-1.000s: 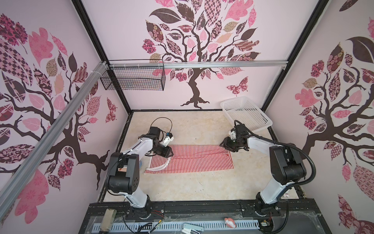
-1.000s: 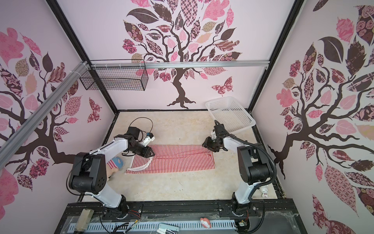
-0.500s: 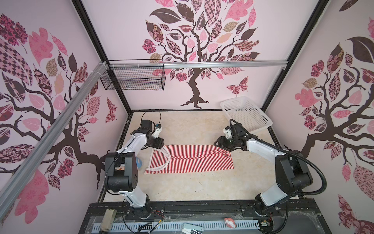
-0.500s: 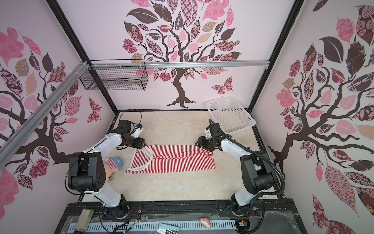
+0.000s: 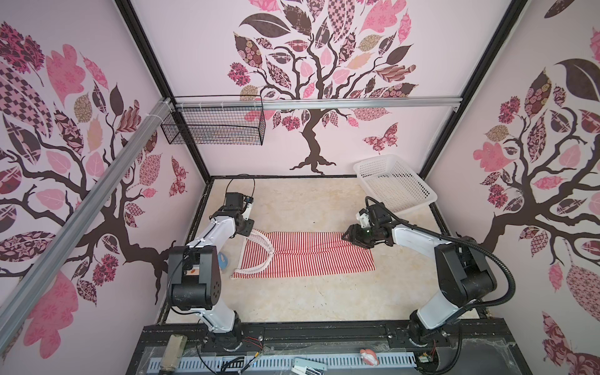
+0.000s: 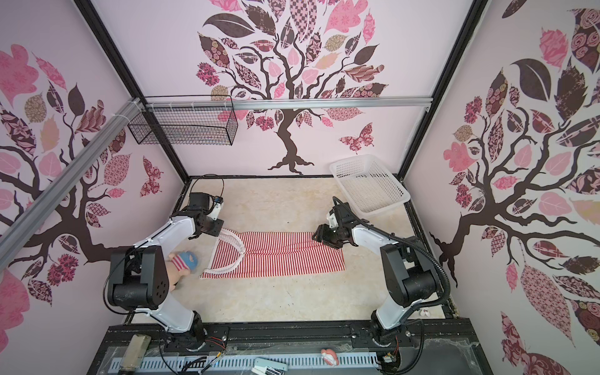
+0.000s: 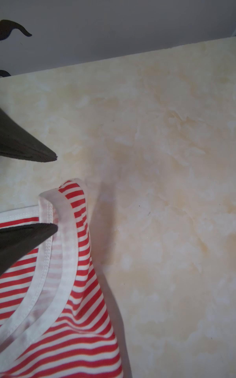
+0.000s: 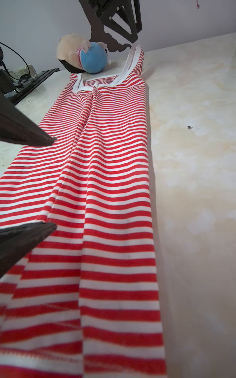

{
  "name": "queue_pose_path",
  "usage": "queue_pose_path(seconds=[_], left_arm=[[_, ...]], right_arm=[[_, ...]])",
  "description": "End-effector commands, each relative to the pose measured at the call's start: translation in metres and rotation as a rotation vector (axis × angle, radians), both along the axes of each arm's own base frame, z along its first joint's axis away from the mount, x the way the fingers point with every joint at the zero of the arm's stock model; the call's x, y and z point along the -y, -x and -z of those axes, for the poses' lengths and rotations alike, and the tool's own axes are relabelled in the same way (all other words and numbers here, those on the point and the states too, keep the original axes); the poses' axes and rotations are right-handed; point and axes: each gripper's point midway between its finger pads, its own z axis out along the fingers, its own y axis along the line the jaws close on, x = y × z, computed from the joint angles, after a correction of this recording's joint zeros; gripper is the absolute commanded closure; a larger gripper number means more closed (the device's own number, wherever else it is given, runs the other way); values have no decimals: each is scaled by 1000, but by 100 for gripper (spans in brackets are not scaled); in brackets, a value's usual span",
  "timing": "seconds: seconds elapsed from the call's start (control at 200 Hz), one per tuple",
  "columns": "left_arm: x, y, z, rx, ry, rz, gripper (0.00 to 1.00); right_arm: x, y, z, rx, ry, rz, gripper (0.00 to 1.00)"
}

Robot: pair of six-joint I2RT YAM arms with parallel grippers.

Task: Fold and stack tank tops
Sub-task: Smooth out the tank top at the center of the table, then rotate the tank top at the center of the table.

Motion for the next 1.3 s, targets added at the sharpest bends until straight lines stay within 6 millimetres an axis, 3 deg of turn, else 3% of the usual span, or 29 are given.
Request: queue_pose_path(seconds=[0.0,0.29,0.485,0.711,1.051,1.296], left_arm=[[-8,2,11,-14,-46,5,51],[-7,4,24,-27,-42,11,54],[-9,7,35,-42,-55,16,70],[-11,12,25,3,-57,-2,81],[-18,24,27,31,-87,-32,85],[-19,35,32,46,-89,-45,83]], right_arm=[[0,2,1,-4,1,0,38],[1,3,4,-10,7,1,37],[3,5,5,-10,14,4,37],[5,9,10,-21,19,8,38],[14,27,30,-68,57,16,37],[24,39,43,-92,100,24,38]])
